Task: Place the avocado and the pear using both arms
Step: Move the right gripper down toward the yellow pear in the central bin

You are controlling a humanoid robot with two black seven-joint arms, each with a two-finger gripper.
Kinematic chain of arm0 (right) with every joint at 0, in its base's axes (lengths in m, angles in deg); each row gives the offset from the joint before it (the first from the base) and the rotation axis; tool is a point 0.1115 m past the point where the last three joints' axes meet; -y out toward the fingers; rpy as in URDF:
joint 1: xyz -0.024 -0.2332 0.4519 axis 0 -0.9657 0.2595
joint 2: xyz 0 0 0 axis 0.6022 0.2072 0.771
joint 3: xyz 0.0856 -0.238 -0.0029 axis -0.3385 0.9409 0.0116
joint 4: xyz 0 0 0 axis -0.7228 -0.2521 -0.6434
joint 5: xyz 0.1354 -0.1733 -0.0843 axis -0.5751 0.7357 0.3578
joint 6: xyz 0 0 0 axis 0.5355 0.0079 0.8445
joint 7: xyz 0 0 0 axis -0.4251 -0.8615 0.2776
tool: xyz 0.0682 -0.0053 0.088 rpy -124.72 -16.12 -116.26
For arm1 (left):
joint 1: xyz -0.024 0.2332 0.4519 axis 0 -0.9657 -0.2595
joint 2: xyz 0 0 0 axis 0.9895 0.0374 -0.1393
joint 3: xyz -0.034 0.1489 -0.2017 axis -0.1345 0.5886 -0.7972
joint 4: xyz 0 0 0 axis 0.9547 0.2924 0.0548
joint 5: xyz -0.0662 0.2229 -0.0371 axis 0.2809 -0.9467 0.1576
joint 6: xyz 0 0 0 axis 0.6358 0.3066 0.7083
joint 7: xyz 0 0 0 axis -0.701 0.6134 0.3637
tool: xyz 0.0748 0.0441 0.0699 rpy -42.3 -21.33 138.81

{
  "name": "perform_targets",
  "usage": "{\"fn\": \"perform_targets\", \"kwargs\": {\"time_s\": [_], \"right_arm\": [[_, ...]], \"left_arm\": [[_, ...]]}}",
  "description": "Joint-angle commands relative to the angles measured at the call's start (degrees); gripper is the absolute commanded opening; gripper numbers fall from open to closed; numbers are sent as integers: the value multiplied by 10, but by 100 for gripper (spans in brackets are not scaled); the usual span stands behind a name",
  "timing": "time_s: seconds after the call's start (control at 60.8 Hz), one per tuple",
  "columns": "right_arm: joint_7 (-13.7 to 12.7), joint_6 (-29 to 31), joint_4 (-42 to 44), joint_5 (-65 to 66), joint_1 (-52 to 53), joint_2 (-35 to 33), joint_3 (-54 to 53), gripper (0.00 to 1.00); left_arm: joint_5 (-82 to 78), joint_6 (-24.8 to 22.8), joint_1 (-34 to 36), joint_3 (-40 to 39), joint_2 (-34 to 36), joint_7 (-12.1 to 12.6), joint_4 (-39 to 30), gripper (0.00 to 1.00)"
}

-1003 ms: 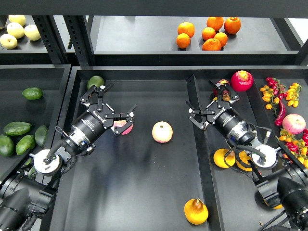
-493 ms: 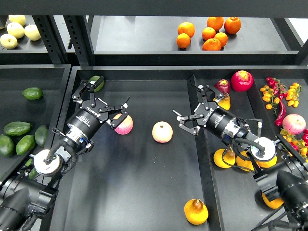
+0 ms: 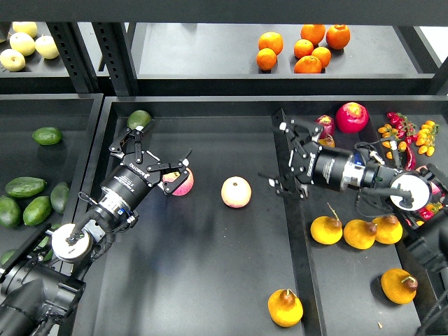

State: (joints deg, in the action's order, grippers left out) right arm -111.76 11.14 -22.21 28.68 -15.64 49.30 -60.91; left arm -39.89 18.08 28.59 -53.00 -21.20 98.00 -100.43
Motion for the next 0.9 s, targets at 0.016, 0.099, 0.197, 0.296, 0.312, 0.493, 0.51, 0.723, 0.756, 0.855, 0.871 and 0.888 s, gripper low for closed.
{"fn": "perform_targets", "kwargs": {"time_s": [0.016,0.099,0.197,0.296,0.312,0.493,0.51,0.723,0.756,0.855,0.871,0.888], "right_arm": [[0,0,-19,1,12,-34,71,99],[0,0,-27,2,24,-51,113,99],[0,0,-29,17,50,-73,185,99],[0,0,-29,28,67,-86,228,99],[0,0,-29,30,71,-88,240,99],[0,0,-26,51,80,-98,326,99],[0,0,-25,54,80,-97,331,99],[0,0,-21,76,77,-87,372,99],[0,0,-21,76,77,-87,379,99],[0,0,-21,76,73,-87,389,99],[0,0,-21,76,73,-87,390,99],[0,0,-21,76,72,-87,391,99]], "left_arm": [[0,0,0,3,0,0,1,99],[0,0,0,6,0,0,2,99],[0,0,0,11,0,1,2,99],[0,0,0,11,0,1,2,99],[0,0,0,12,0,1,2,99],[0,0,0,12,0,1,2,99],[0,0,0,12,0,0,3,99],[0,0,0,12,0,1,4,99],[-1,0,0,12,0,1,5,99],[-1,0,0,12,0,1,6,99],[0,0,0,12,0,1,6,99],[0,0,0,12,0,1,6,99]]}}
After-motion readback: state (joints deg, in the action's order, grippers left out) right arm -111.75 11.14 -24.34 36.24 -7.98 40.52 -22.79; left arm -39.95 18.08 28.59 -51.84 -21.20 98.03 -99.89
